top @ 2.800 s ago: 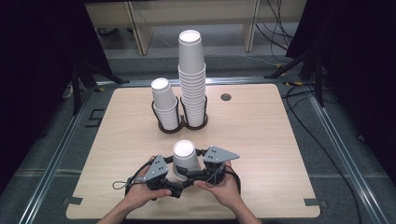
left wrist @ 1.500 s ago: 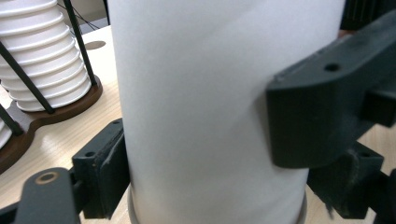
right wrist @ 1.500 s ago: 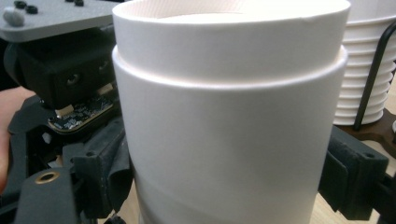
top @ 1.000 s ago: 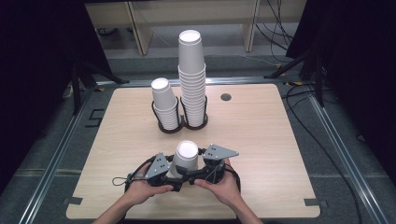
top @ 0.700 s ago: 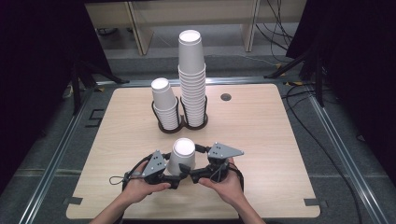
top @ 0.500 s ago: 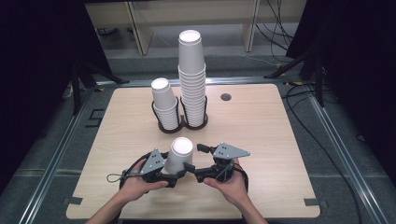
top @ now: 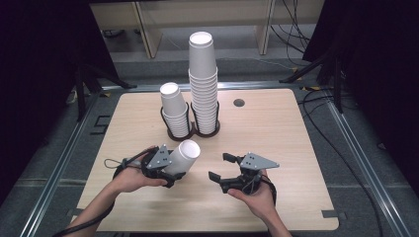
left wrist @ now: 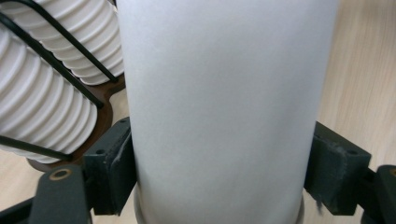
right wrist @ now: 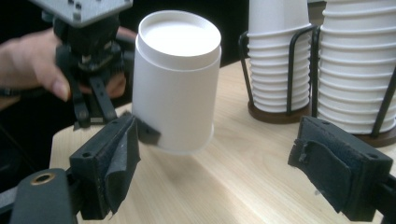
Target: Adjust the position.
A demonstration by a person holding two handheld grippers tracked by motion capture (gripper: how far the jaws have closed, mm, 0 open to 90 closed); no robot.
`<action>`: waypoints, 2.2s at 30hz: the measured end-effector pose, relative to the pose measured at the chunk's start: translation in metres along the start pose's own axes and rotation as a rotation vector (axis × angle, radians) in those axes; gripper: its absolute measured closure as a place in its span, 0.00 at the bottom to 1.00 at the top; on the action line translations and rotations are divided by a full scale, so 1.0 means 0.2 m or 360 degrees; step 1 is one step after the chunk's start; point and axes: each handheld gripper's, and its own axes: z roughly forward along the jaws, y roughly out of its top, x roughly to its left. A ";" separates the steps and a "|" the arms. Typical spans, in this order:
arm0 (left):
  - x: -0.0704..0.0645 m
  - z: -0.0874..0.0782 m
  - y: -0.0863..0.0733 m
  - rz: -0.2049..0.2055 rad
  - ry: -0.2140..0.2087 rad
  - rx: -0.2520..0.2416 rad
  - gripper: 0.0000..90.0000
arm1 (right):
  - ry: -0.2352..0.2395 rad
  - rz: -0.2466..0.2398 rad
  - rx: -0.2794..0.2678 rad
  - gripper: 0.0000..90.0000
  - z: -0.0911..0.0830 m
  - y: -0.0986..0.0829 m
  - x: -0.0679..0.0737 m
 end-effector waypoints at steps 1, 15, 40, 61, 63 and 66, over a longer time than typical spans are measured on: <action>0.01 0.00 0.01 0.0041 -0.0005 0.0049 0.23 | 0.0003 -0.0025 0.0007 0.17 0.00 0.00 -0.01; 0.09 0.00 0.10 0.0458 -0.0133 0.0410 0.23 | 0.0060 -0.0074 0.0058 0.17 0.02 -0.02 -0.02; 0.03 0.03 0.13 0.0810 -0.0213 0.0753 0.24 | 0.0216 -0.0206 0.0212 0.17 0.19 0.02 0.01; 0.00 0.07 0.15 0.0879 -0.0249 0.0788 0.23 | 0.0256 -0.0238 0.0309 0.17 0.30 0.02 0.02; 0.00 0.07 0.16 0.0875 -0.0251 0.0788 0.23 | 0.0265 -0.0238 0.0315 0.17 0.31 0.02 0.03; -0.01 0.07 0.16 0.0881 -0.0252 0.0793 0.23 | 0.0281 -0.0222 0.0330 0.17 0.32 0.01 0.03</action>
